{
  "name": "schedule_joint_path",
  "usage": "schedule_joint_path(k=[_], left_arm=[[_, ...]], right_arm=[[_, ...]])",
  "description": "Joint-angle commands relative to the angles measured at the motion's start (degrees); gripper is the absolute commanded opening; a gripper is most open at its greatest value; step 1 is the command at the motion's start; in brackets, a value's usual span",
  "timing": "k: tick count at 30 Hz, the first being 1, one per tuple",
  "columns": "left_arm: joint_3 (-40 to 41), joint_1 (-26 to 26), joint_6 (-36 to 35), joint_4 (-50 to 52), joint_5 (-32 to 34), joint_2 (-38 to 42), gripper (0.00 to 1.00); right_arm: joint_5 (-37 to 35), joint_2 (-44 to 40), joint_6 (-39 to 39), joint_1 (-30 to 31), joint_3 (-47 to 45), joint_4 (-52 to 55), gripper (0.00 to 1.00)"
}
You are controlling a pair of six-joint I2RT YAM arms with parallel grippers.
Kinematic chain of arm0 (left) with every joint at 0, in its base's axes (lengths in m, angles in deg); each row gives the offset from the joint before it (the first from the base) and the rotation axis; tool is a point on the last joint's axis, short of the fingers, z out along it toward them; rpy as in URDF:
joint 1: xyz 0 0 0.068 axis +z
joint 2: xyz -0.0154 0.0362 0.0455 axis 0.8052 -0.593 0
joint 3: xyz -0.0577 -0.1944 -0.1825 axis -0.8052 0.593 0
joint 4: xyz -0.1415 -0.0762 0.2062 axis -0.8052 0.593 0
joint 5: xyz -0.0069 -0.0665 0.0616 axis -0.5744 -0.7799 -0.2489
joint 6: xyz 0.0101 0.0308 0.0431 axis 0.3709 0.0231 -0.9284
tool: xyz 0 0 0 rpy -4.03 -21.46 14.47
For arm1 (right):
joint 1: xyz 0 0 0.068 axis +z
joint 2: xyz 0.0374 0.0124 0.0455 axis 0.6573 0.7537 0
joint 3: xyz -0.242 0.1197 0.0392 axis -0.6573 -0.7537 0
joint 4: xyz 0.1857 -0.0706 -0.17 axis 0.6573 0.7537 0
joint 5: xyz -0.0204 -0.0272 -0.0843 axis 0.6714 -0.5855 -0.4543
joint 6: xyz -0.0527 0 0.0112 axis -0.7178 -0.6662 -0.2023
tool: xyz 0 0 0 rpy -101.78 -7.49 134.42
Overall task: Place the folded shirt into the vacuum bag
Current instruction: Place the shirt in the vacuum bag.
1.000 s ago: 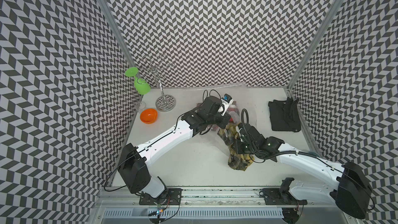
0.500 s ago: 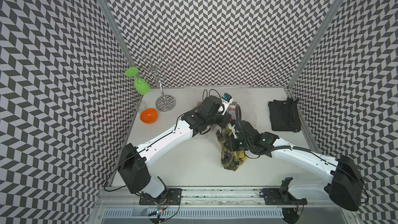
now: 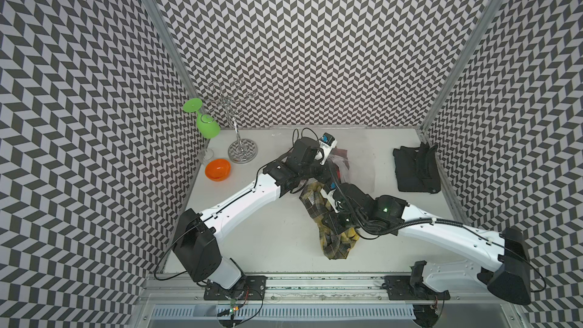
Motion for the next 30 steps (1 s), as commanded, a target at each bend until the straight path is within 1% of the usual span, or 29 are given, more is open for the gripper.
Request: schedule_joint_path(k=[1,4,6,9,12,16,19,20,24,26,29,30], left_arm=[[1.1,-0.6,-0.6,-1.9,-1.7,0.5,0.00],[2.3,-0.6,-0.2,-2.5,-2.0,1.7,0.00],[2.7,-0.6,0.4,-3.2,-2.4,2.6,0.00],[3.0,0.4,1.1,-4.5,-3.4,3.6,0.00],[3.1,1.9,1.7,-5.1,-4.5,3.4,0.00],[2.6,2.3,1.5,-5.4,-4.8,2.2,0.00],[2.6,2.3,1.9,-6.4,-5.6,1.7,0.00],[2.5,2.3,2.2,-6.9,-6.0,1.6,0.00],[1.9,2.3,3.4,-8.2,-7.4,1.3,0.00],[1.0,2.3,3.2,-8.0,-7.3,1.0,0.00],[0.0,3.1,2.6,-7.3,-7.2,1.0,0.00],[-0.1,3.4,2.6,-7.2,-7.4,1.2,0.00]], right_arm=[[3.0,0.1,-2.9,-5.3,-0.4,-6.1,0.00],[8.7,-2.0,-2.4,-13.7,-6.8,-10.1,0.00],[10.9,-2.5,-3.6,-17.2,-9.9,-11.3,0.00],[6.2,-3.8,-3.8,-17.5,-11.4,-9.2,0.00],[2.1,-8.1,-3.5,-17.6,-11.8,-7.7,0.00],[-2.5,-11.6,-5.4,-17.3,-10.2,-4.0,0.00],[-6.7,-9.6,-6.9,-13.1,-7.1,-1.3,0.00],[-7.9,-8.4,-7.0,-10.4,-6.1,-1.4,0.00],[-4.8,-2.1,-6.0,-3.0,-2.9,-6.6,0.00],[-2.7,1.2,-5.9,-0.3,-0.9,-8.4,0.00],[-0.2,4.0,-5.7,1.0,0.0,-10.2,0.00],[-0.8,4.1,-5.2,0.8,-0.7,-10.8,0.00]])
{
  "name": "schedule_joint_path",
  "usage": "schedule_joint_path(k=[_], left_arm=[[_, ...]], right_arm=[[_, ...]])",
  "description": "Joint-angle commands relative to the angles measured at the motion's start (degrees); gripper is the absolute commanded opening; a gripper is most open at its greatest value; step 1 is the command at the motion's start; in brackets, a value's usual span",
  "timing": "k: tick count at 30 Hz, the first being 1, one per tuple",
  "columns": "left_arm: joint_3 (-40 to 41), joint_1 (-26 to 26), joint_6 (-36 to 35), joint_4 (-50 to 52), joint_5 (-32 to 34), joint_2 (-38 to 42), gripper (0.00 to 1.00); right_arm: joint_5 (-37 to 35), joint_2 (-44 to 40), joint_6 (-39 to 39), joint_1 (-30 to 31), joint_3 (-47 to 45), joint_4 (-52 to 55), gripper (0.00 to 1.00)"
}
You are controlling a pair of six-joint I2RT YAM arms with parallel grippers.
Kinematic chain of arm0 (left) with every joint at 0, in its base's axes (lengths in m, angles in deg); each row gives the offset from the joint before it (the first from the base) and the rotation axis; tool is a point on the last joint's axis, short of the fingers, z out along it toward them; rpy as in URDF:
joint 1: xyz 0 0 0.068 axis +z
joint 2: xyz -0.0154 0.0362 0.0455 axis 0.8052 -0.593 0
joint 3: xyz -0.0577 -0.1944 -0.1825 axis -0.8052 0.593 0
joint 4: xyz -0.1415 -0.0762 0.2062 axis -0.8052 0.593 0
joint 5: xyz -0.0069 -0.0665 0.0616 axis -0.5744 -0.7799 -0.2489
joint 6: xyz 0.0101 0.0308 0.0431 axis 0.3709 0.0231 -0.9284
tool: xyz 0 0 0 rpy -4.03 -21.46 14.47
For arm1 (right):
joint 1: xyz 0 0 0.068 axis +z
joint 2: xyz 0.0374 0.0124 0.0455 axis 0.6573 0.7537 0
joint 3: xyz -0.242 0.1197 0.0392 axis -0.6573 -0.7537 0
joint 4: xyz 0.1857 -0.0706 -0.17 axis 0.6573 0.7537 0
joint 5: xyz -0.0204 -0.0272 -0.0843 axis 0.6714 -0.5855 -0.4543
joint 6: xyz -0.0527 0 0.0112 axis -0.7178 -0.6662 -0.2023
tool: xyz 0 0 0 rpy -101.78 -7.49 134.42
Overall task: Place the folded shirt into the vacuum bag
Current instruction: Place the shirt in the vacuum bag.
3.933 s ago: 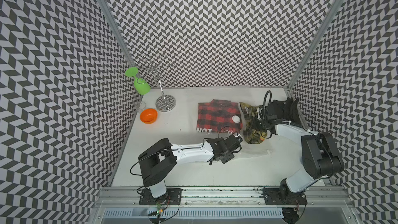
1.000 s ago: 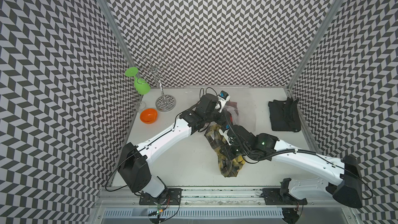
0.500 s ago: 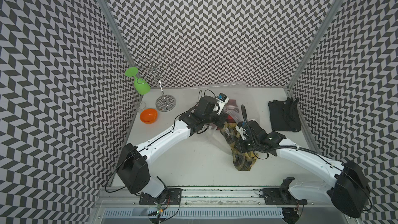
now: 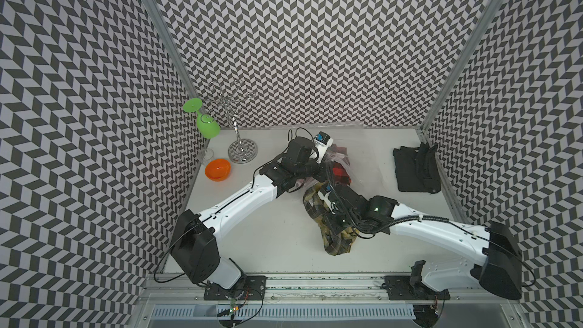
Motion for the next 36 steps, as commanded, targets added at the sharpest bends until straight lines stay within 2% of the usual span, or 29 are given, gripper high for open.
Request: schedule_joint_path(k=[1,4,6,10,12,16,21,25,28,31,33,34,36], left_arm=[[-2.7,0.9,0.1,-2.2,-2.2,0.2,0.00],[-1.1,0.9,0.3,-3.0,-3.6,1.4,0.00],[0.3,0.9,0.6,-3.6,-5.1,2.1,0.00],[1.8,-0.1,-0.8,-2.9,-7.9,2.3,0.00],[2.3,-0.8,-1.6,-2.3,-7.8,2.1,0.00],[2.4,-2.7,-1.5,-2.5,-7.9,0.6,0.00],[1.9,-4.9,0.2,-4.0,-7.2,-0.4,0.00],[1.3,-5.0,0.0,-3.1,-6.5,-0.6,0.00],[0.9,-5.0,-0.2,-2.8,-6.4,-0.6,0.00],[1.3,-4.9,0.1,-3.5,-5.8,-0.7,0.00],[1.6,-4.8,0.5,-3.9,-5.8,-0.9,0.00],[1.8,-4.8,0.7,-4.0,-5.8,-1.0,0.00],[1.9,-4.9,0.6,-3.7,-5.6,-1.1,0.00]], right_arm=[[0.8,0.1,-0.3,0.0,0.6,-6.4,0.00],[3.4,-1.7,0.1,-6.2,-3.6,-7.6,0.00],[6.6,-3.9,0.7,-12.8,-6.5,-8.3,0.00],[3.9,-6.6,1.4,-20.1,-6.9,-4.9,0.00],[1.8,-7.3,2.9,-20.9,-6.5,-4.0,0.00],[5.8,-5.1,4.6,-20.8,-4.8,-6.2,0.00],[1.4,-1.6,5.0,-20.6,-1.8,-12.1,0.00],[3.8,-2.5,4.1,-20.3,-0.1,-18.0,0.00],[2.5,-3.4,3.8,-19.6,-1.4,-22.1,0.00],[2.4,-0.9,2.9,-19.7,-6.4,-27.2,0.00],[4.0,3.2,1.8,-19.8,-8.2,-27.9,0.08],[6.0,5.6,0.1,-19.9,-7.3,-25.8,0.19],[8.3,7.1,-1.1,-19.7,-7.4,-25.4,0.52]])
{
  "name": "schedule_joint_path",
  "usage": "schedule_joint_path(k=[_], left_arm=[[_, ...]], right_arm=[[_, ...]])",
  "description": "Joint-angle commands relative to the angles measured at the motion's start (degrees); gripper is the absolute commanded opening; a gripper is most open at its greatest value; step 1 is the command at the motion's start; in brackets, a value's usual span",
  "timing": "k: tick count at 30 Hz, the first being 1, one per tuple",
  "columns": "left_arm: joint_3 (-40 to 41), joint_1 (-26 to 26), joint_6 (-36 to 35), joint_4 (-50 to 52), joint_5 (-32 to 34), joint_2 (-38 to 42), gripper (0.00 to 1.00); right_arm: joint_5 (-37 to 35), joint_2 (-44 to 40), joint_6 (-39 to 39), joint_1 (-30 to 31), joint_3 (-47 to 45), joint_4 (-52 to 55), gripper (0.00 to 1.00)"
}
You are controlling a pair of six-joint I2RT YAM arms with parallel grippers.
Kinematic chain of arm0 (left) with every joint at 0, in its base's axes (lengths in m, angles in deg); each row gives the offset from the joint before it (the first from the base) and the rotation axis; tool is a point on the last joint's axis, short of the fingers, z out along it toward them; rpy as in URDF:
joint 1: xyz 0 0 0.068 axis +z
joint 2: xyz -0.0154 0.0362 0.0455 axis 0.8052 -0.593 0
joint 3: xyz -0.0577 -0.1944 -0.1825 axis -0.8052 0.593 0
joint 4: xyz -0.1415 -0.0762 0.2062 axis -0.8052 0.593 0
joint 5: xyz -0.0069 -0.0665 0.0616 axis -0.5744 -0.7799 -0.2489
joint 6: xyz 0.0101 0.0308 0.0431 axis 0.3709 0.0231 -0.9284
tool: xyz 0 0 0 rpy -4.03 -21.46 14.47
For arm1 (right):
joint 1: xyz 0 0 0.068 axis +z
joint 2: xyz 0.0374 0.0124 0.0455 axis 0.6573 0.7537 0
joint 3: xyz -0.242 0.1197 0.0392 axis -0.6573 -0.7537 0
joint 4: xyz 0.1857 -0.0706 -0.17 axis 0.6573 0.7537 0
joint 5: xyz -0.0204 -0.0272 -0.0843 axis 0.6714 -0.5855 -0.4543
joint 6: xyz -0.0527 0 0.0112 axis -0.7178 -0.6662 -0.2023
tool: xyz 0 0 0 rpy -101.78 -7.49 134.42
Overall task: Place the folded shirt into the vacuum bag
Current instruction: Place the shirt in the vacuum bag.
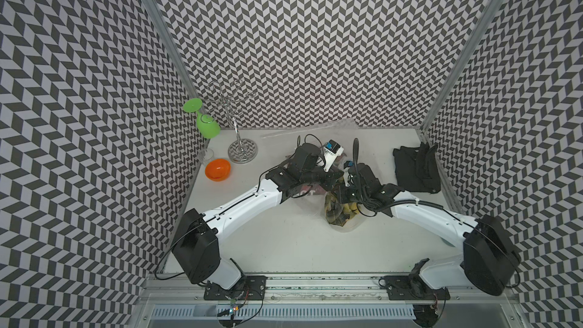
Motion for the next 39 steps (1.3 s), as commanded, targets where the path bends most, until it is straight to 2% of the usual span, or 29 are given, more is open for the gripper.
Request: schedule_joint_path(k=[1,2,4,10,16,18,21,26,28,32,39], left_arm=[[-0.4,-0.5,0.3,-0.9,-0.4,-0.5,0.00],[-0.4,-0.5,0.0,-0.7,-0.2,-0.4,0.00],[-0.5,-0.4,-0.4,-0.2,0.3,-0.4,0.00],[-0.5,0.5,-0.7,1.0,1.6,-0.6,0.00],[1.2,1.8,-0.3,1.0,1.6,0.3,0.00],[1.4,1.8,-0.1,0.9,1.3,-0.2,0.00],[1.2,1.7,0.5,0.1,0.2,-1.1,0.00],[0.7,0.2,1.0,-0.8,-0.3,-2.3,0.00],[1.1,-0.3,1.1,-0.8,-0.5,-2.5,0.00],[2.0,-0.5,1.7,-1.6,-0.9,-2.2,0.00],[1.3,-0.7,2.0,-1.6,-0.7,-2.1,0.00]], right_arm=[[4.8,1.3,-3.9,0.4,-1.1,-5.6,0.67],[5.3,0.3,-4.2,0.5,-1.1,-5.2,0.81],[6.2,-1.2,-5.5,0.2,0.6,-2.2,1.00],[4.8,-7.5,-6.2,-1.6,4.6,7.5,0.99],[1.6,-15.0,-2.5,-4.3,0.0,11.3,1.00],[5.9,-16.4,1.0,-4.3,-2.0,11.1,0.93],[12.5,-18.6,11.2,-3.2,-7.2,6.1,0.72],[9.9,-27.6,32.4,-1.2,-19.5,-6.8,0.41],[9.4,-30.5,40.2,-1.2,-25.2,-12.7,0.33],[10.5,-30.6,51.4,-1.2,-34.1,-24.6,0.31],[9.7,-26.3,59.6,1.2,-41.4,-33.8,0.50]])
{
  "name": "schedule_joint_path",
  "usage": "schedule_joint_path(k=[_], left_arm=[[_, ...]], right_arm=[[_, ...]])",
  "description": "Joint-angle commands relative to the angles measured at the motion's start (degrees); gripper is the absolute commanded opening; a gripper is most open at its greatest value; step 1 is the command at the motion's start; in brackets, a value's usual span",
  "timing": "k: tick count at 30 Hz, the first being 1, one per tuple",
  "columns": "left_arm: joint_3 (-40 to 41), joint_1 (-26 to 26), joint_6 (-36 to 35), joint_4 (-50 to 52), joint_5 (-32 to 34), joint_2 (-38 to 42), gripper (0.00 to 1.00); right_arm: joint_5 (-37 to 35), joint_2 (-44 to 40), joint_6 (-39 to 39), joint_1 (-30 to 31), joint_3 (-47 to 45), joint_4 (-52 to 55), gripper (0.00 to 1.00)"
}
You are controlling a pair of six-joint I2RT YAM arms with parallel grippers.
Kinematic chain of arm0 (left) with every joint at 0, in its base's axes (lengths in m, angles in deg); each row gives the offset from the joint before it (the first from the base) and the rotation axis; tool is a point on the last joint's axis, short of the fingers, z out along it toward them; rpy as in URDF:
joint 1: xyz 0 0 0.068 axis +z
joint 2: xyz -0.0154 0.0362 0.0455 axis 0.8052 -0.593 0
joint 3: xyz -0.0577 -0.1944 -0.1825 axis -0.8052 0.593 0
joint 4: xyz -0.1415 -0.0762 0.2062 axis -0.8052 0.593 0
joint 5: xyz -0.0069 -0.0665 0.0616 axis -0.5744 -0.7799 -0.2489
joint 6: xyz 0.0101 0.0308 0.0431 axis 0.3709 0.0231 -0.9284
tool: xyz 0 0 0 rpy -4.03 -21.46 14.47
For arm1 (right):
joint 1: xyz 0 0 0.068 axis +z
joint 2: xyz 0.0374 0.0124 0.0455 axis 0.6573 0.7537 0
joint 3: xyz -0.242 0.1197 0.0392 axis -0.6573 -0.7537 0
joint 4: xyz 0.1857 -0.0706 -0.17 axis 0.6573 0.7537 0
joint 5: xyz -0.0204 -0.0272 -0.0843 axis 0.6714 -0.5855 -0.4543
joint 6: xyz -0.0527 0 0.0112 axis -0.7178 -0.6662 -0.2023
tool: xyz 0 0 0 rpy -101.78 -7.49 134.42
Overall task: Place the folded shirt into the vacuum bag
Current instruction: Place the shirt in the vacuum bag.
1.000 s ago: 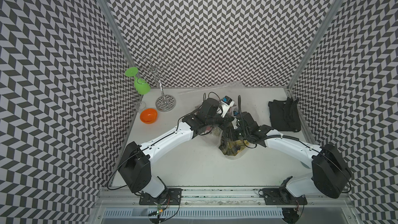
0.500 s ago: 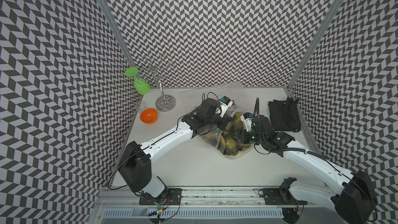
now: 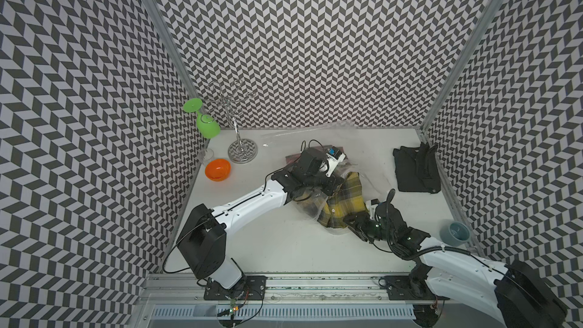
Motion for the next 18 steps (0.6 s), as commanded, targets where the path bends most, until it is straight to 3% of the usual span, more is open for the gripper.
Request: schedule_joint_path(k=[1,5,18], left_arm=[[-0.7,-0.4,0.5,-1.8,-0.4,0.2,0.00],[-1.2,-0.8,0.7,-2.0,-0.8,-0.2,0.00],[-2.0,-3.0,0.0,-0.4,-0.8,-0.4,0.00]], right_arm=[[-0.8,0.6,8.1,1.1,-3.0,-10.4,0.53],[-2.0,2.6,9.5,1.3,-4.6,-13.2,0.63],[-8.2,15.3,12.7,1.7,-4.1,-28.7,0.64]])
